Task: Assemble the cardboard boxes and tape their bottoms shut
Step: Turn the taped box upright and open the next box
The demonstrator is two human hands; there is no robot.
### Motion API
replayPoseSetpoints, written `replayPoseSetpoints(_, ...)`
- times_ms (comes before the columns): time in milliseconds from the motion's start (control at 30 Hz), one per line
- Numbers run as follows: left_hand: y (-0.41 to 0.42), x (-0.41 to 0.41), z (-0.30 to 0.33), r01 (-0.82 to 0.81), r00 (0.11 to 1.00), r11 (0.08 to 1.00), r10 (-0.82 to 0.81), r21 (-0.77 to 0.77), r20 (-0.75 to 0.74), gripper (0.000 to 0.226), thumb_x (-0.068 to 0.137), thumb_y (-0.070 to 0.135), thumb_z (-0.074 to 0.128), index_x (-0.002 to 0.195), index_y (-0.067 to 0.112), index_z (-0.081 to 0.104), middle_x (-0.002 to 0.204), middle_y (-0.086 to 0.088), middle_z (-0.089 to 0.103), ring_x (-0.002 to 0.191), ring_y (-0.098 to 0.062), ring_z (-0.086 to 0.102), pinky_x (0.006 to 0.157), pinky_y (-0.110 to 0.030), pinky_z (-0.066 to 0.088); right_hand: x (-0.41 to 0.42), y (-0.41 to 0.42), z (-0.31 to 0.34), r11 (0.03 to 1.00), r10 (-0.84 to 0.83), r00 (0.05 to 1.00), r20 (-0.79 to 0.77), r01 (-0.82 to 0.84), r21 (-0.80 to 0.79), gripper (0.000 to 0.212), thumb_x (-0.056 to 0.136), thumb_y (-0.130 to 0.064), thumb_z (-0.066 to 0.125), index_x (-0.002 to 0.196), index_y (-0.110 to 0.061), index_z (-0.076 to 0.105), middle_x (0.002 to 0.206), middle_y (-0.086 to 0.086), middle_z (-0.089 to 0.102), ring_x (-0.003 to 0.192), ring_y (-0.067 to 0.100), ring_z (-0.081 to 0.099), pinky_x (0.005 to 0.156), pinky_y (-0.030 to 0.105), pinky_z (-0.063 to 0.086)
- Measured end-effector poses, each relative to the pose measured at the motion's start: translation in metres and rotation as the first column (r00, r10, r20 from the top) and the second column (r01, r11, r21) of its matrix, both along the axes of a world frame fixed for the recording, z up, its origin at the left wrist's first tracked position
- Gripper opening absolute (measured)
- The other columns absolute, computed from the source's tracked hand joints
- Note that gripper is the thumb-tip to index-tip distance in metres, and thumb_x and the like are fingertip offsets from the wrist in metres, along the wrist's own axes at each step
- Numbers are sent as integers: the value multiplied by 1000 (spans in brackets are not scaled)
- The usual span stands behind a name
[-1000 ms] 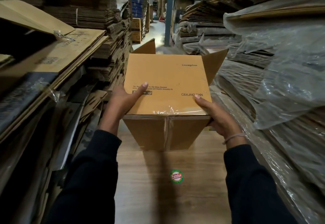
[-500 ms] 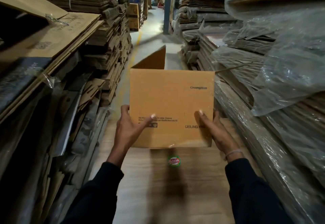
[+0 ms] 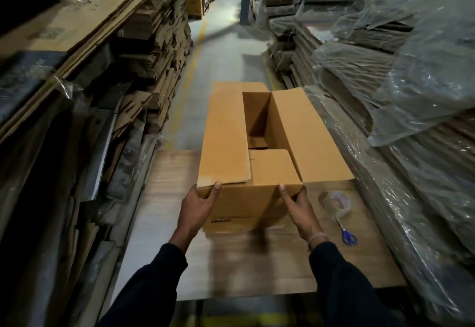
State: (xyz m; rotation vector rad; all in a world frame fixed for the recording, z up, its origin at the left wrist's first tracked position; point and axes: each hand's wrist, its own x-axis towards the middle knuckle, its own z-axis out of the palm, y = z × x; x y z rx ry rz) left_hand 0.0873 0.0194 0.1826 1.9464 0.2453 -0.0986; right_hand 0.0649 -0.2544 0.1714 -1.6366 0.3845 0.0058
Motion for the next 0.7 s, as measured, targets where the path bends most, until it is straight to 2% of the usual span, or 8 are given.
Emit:
replayPoseSetpoints(33, 1, -2, -6, 7, 1000, 1000, -7, -7, -14, 81, 83, 85, 55, 134, 22, 64, 118, 7, 70, 109, -16, 66, 85, -30, 49, -2, -2, -8, 1000, 1, 1000, -23, -1, 12, 121, 63, -96, 69, 158, -28, 34, 155, -2, 55, 146, 23, 47, 125, 48, 35)
replayPoseSetpoints(100, 4, -5, -13, 34, 999, 999, -35, -22, -34, 83, 85, 87, 48, 137, 25, 63, 124, 4, 71, 114, -19, 66, 87, -32, 50, -7, -1, -13, 999, -21, 998, -65, 23, 36, 125, 69, -96, 64, 166, -30, 21, 167, 1, 41, 156, 25, 34, 129, 52, 26)
replayPoseSetpoints(167, 7, -4, -17, 67, 997, 998, -67, -13, -43, 87, 88, 88, 37, 140, 22, 61, 126, -3, 71, 116, -25, 65, 85, -34, 47, -9, 0, -12, 996, -62, 996, -61, 66, 64, 118, 76, -92, 62, 167, -31, 20, 169, 0, 36, 157, 25, 30, 130, 51, 23)
replayPoseSetpoints(267, 8, 2, -14, 68, 996, 998, -69, -8, -61, 105, 89, 92, 23, 146, 10, 56, 138, -19, 63, 128, -36, 59, 90, -37, 45, -4, 3, -15, 985, -123, 989, -85, 132, 110, 130, 65, -93, 73, 167, -34, 18, 171, 1, 33, 157, 27, 30, 129, 56, 25)
replayPoseSetpoints(400, 1, 16, 8, 38, 998, 995, -42, 89, 42, 94, 97, 80, 29, 164, 15, 29, 169, -9, 34, 153, -28, 36, 116, -42, 34, 1, -5, -25, 965, -111, 988, -109, 133, 224, 145, 54, -86, 85, 168, -31, 14, 167, 2, 40, 153, 27, 36, 127, 55, 30)
replayPoseSetpoints(533, -7, 41, 28, 78, 972, 960, -133, 268, 193, 85, 98, 75, 41, 160, 17, 32, 167, -11, 30, 157, -32, 24, 121, -44, 29, -3, -14, -30, 968, -82, 990, -111, 106, 229, 140, 57, -83, 87, 167, -26, 21, 164, 6, 44, 151, 27, 41, 125, 55, 33)
replayPoseSetpoints(633, -16, 62, 32, 136, 978, 901, -189, 412, 89, 102, 94, 79, 46, 166, 15, 14, 175, -17, 4, 161, -39, -1, 129, -57, 14, -8, -15, -32, 968, -67, 991, -118, 94, 234, 136, 59, -83, 86, 165, -25, 25, 160, 6, 50, 148, 27, 45, 124, 54, 35)
replayPoseSetpoints(700, -23, 68, 33, 176, 981, 877, -194, 447, -5, 114, 88, 85, 49, 168, 18, 2, 174, -18, -11, 160, -43, -5, 127, -61, 14, -15, -14, -33, 971, -56, 989, -134, 85, 223, 128, 61, -82, 85, 162, -24, 32, 152, 3, 58, 143, 24, 51, 123, 53, 37)
